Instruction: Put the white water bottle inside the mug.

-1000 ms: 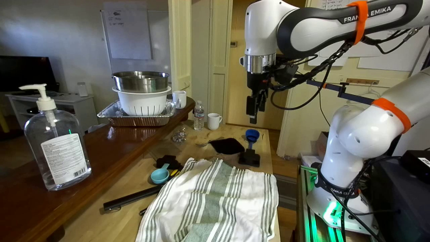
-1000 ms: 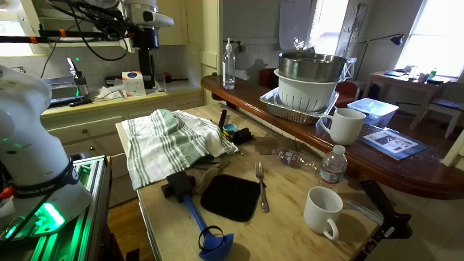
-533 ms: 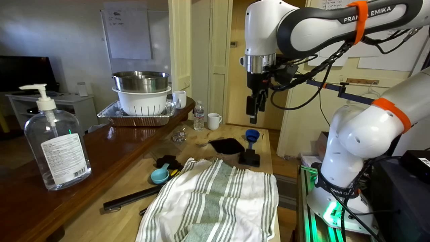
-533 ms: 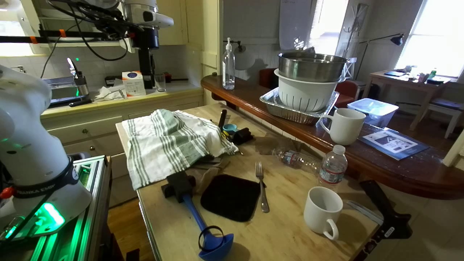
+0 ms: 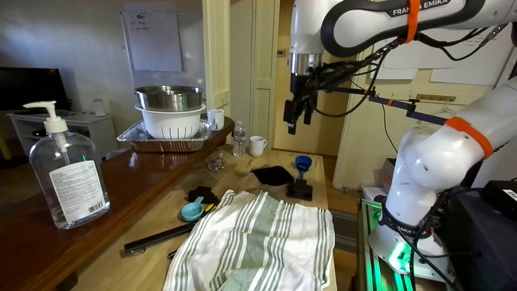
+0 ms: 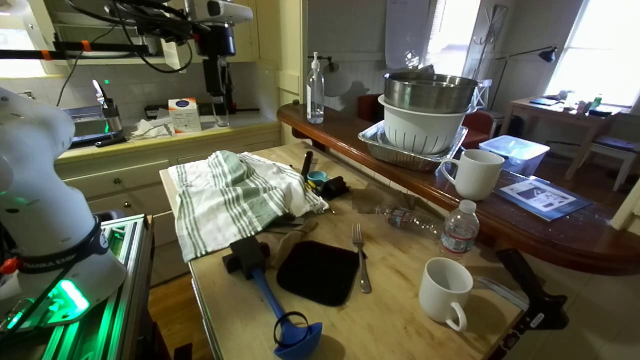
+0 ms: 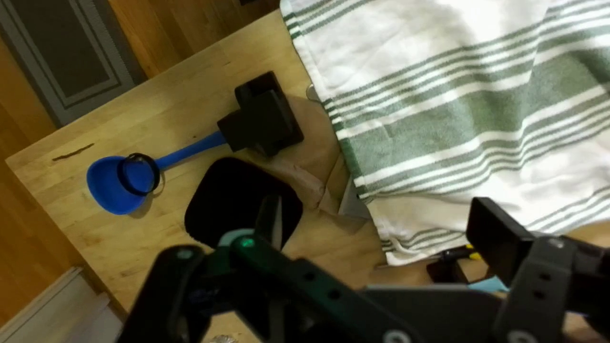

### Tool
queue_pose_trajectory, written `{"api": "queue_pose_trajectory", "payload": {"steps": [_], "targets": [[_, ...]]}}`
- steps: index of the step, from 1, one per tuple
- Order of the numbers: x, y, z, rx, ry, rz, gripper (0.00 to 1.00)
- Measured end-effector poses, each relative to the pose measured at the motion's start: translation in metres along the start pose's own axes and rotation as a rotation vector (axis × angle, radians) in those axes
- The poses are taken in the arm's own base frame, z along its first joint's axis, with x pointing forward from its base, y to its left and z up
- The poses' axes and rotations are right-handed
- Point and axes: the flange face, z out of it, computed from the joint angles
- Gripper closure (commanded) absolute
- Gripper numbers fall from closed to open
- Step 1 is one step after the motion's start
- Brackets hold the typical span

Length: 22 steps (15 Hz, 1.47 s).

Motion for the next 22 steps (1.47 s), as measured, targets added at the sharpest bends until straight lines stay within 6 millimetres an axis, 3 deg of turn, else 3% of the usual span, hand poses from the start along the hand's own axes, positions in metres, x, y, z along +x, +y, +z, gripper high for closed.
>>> {"api": "queue_pose_trajectory", "payload": {"steps": [8, 15, 17, 22], "targets": [[0.09, 0.06, -0.044, 0.129, 0.246, 0.149, 0.0], [0.159, 0.151, -0.052, 0.109, 0.444, 0.105, 0.0], [0.166, 0.157, -0.048, 0.106, 0.441, 0.109, 0.0], [0.164, 0.15, -0.053, 0.106, 0.451, 0.097, 0.0]]}}
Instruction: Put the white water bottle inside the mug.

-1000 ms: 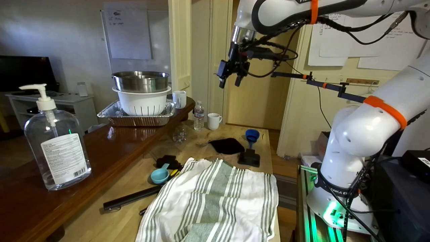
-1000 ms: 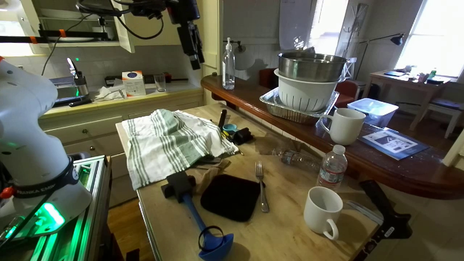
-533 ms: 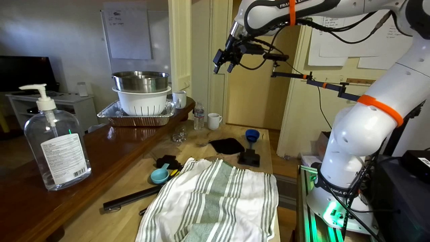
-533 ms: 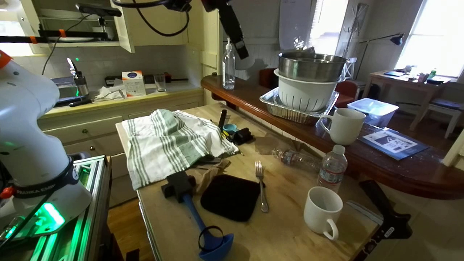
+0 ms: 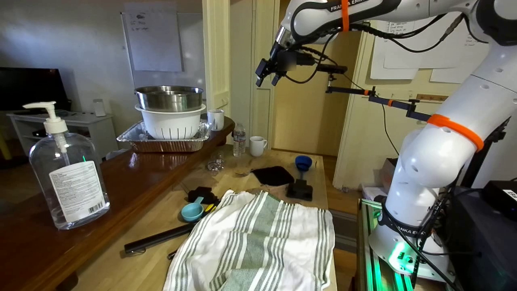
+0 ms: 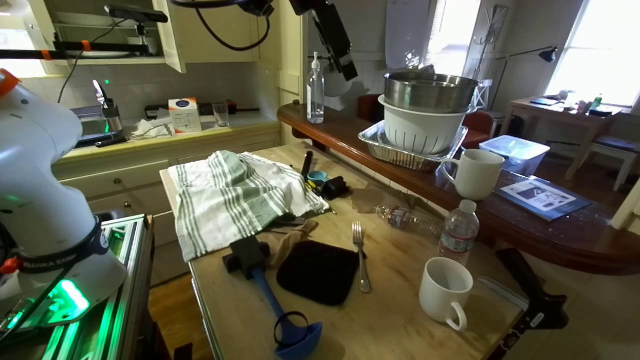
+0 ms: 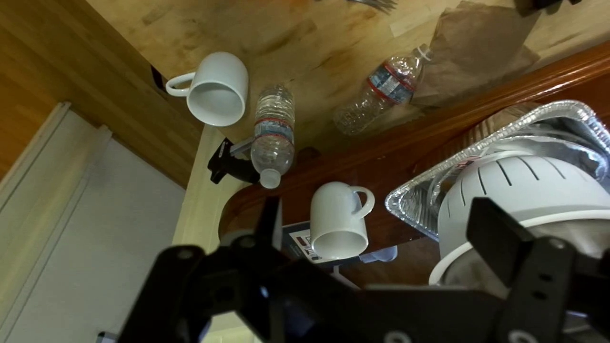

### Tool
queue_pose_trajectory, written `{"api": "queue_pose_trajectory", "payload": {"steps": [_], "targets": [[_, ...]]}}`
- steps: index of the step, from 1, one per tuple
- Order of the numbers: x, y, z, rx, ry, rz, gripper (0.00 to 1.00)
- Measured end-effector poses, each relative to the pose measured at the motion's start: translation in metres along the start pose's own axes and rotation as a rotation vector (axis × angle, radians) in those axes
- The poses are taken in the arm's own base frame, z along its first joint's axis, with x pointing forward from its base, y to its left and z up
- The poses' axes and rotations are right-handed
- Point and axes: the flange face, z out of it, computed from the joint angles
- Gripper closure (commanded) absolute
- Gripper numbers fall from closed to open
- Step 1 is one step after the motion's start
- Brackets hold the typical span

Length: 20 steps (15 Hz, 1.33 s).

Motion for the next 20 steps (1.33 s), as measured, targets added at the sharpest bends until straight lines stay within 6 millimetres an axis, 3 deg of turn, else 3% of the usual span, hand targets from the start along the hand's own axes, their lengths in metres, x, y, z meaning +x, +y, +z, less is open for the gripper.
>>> {"api": "queue_pose_trajectory", "payload": {"steps": [5, 8, 14, 20], "targets": [[0.001, 0.002, 0.003, 0.003, -0.005, 0.015, 0.0], [0.008, 0.01, 0.017, 0.032, -0.028, 0.041, 0.0], [0.049, 0.038, 0.06, 0.117, -0.055, 0.004, 0.0], [0.09, 0.066, 0.115, 0.229, -0.095, -0.076, 0.0]]}}
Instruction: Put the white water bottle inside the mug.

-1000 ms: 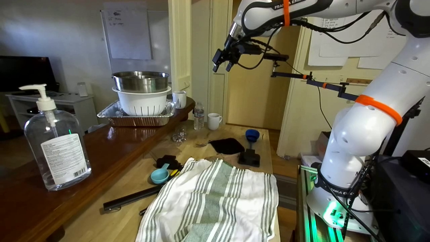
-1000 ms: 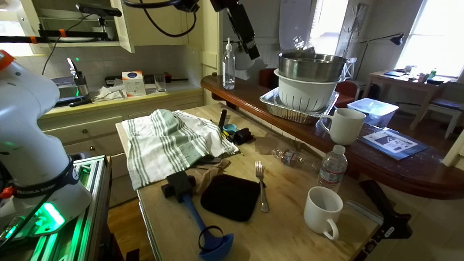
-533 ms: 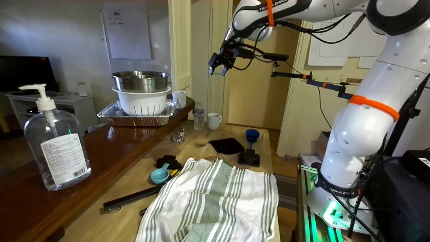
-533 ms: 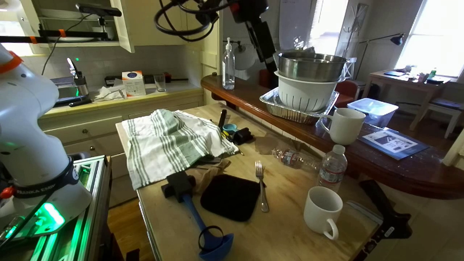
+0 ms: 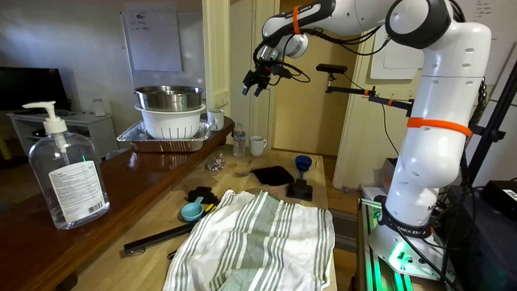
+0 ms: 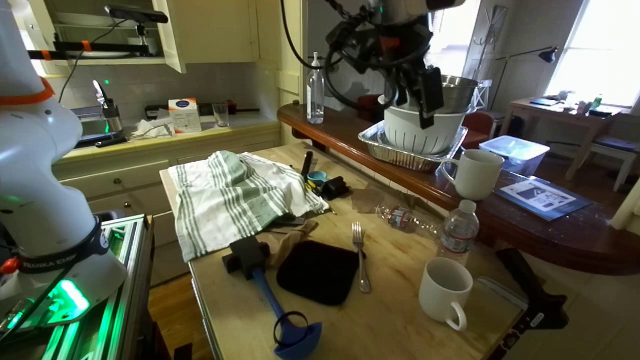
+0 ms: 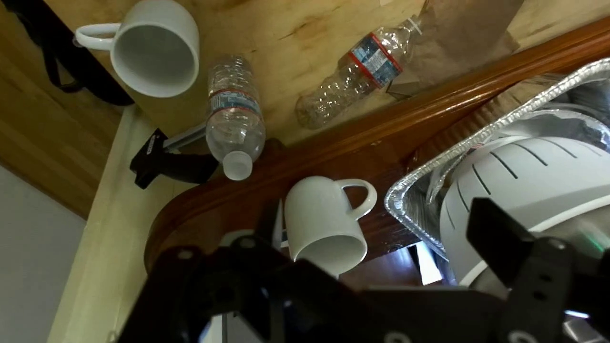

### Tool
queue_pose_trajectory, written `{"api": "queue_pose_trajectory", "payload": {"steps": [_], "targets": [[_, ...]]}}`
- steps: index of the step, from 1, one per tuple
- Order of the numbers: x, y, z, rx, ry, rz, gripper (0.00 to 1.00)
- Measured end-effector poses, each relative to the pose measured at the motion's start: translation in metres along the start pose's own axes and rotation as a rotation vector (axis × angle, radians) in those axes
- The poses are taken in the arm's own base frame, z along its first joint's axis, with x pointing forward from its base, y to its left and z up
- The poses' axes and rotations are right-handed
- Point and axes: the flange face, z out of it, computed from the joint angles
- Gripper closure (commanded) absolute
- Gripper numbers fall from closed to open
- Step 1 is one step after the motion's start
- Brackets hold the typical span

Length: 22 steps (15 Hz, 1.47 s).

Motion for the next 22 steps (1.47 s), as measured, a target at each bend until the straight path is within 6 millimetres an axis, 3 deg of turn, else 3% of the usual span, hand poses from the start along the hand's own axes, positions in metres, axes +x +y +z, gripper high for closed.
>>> {"api": "queue_pose_trajectory", "payload": {"steps": [6, 14, 22], "targets": [[0.018, 0.052, 0.041, -0.025, -0.05, 0.076, 0.0], [0.022, 0.048, 0.039, -0.034, -0.026, 0.056, 0.0], [0.032, 0.051, 0.081, -0.106, -0.041, -0.093, 0.0]]}}
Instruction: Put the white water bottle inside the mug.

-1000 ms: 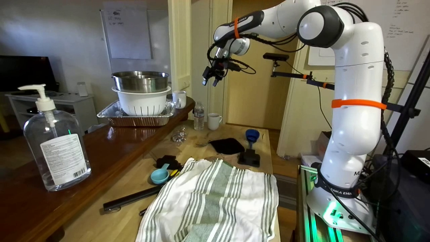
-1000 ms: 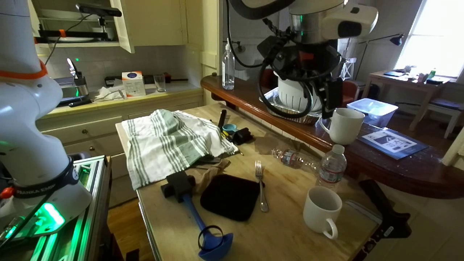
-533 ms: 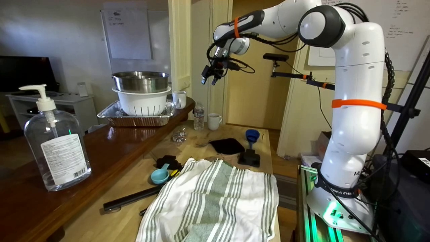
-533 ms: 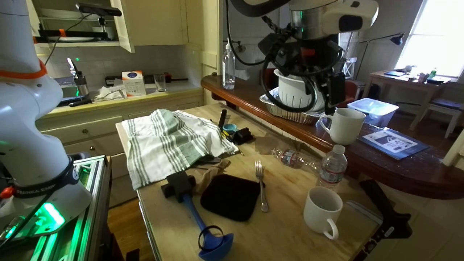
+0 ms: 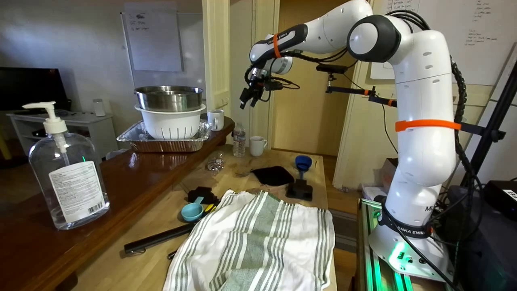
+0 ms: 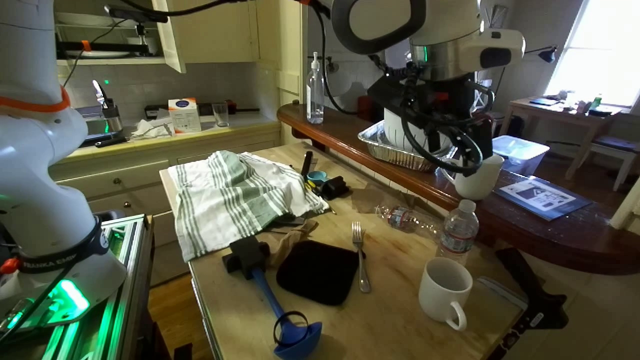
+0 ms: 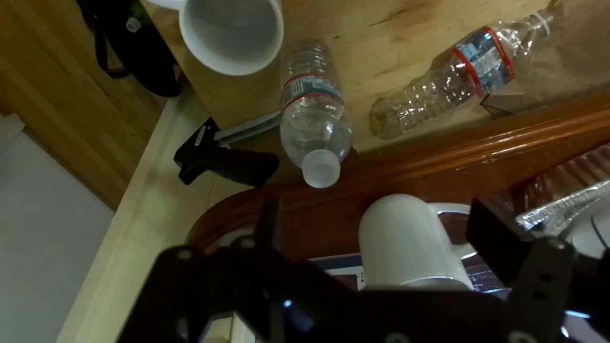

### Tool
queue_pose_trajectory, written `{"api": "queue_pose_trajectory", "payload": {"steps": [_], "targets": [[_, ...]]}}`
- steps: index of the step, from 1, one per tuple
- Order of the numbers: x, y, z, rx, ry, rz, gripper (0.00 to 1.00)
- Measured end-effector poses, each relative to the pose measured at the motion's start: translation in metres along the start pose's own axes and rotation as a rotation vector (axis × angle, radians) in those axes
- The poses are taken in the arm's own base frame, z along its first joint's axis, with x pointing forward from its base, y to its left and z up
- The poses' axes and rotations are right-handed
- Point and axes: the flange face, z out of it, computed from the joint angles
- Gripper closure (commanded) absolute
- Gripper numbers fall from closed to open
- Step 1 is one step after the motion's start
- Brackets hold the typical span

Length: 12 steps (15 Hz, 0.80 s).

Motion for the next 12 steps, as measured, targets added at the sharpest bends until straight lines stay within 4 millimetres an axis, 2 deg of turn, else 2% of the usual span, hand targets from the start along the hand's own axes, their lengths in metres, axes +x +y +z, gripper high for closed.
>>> {"api": "queue_pose_trajectory", "payload": {"steps": [9, 12], "targets": [[0.004, 0.021, 0.05, -0.033, 0.028, -0.087, 0.0], [0.002, 0.026, 0.062, -0.024, 0.026, -0.105, 0.09]]}}
